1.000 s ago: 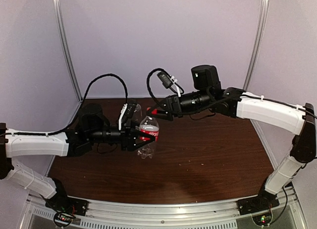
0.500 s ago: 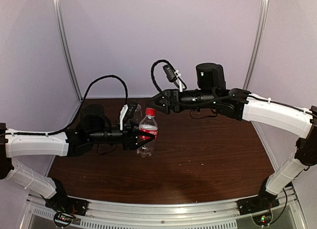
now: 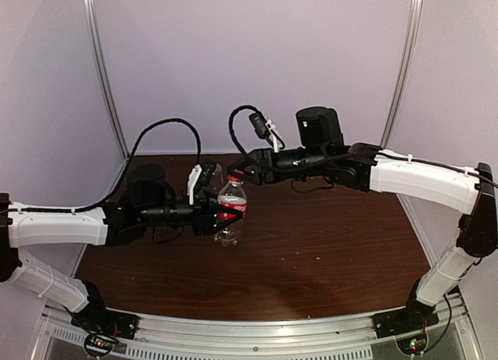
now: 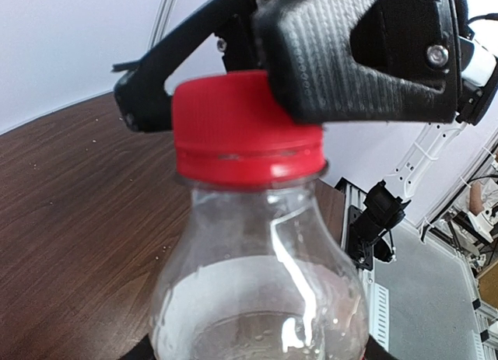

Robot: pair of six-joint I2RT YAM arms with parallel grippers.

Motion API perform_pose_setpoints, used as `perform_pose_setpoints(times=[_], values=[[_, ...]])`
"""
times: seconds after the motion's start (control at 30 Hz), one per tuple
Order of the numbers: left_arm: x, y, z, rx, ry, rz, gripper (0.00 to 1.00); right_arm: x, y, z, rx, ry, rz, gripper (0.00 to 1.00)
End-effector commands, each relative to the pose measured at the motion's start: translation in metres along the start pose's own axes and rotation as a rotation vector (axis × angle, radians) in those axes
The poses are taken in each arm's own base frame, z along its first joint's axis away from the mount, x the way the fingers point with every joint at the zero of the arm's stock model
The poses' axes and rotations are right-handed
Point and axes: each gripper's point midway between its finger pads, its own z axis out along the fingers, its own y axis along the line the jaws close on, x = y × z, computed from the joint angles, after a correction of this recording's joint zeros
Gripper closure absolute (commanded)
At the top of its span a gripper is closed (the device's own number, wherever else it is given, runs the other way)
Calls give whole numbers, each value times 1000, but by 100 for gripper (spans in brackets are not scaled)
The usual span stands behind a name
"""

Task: Unscrew the bottle caps

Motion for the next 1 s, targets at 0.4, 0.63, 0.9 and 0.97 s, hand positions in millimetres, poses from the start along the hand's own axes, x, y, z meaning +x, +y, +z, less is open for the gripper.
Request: perform_pose_setpoints(times=[0.4,0.63,0.9,0.97], values=[[-27,-8,-7,-14,-72,60,75,8,16,6,-110,17,33,63],[-25,-7,-7,-16,-69,60,75,13,13,9,-111,33,42,60],[-22,-5,-7,-22,-65,61,75,8,17,12,-136,16,24,74],[-22,-5,-8,-25,-64,61,75,9,17,11,-142,16,19,81]])
